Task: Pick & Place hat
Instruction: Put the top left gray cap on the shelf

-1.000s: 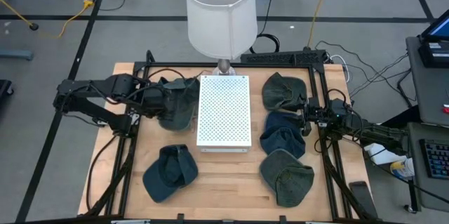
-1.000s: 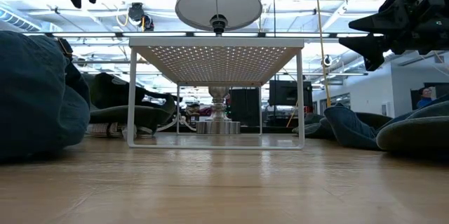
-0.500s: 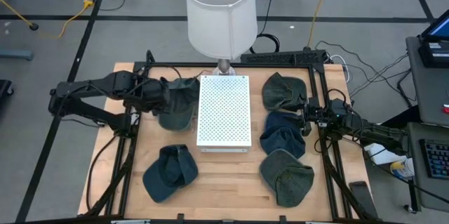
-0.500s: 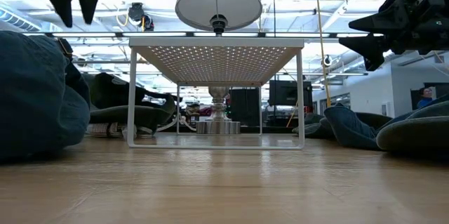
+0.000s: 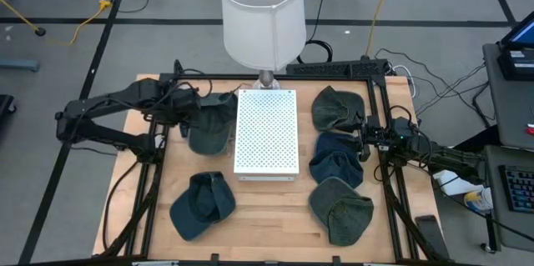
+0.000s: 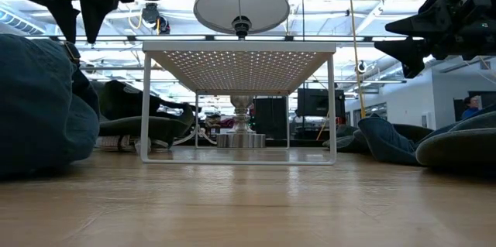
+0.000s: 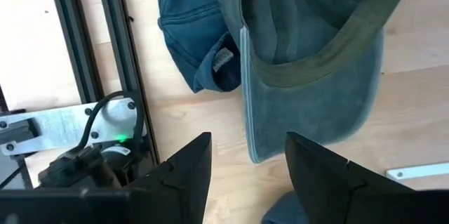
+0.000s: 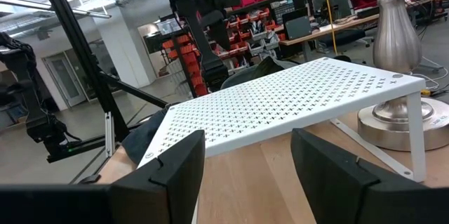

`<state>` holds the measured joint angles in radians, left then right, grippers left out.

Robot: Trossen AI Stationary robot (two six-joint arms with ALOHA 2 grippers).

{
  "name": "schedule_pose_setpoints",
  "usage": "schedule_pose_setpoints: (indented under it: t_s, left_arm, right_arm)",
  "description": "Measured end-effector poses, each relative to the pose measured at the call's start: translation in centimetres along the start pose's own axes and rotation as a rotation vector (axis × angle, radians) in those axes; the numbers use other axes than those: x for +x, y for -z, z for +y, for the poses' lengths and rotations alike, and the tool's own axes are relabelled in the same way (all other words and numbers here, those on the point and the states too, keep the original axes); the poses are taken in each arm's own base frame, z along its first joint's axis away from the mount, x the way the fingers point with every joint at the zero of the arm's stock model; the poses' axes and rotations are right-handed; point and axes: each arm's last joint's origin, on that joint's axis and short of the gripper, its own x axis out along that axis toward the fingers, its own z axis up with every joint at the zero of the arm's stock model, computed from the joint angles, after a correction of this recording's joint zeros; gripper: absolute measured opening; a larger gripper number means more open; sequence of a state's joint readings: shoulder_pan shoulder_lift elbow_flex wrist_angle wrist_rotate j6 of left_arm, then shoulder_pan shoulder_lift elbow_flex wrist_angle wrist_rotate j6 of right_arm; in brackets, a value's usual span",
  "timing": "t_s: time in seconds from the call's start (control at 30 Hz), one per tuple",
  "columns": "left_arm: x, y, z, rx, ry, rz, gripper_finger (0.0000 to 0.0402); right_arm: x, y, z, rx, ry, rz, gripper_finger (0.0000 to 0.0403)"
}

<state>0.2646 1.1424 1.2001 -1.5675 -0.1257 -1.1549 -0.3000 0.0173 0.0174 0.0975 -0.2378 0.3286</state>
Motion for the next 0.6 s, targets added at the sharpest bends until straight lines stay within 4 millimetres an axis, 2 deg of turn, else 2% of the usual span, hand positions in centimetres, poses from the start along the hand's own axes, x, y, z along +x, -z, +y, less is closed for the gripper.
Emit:
schedule_pose_setpoints:
  t_s: [0.6]
  left_arm:
    - [7.1,0.5,-0.9,-0.026,-0.012,0.007,0.0186]
  right_arm:
    - [0.0,0.0,0.0,0.0,0.0,0.0,0.0208]
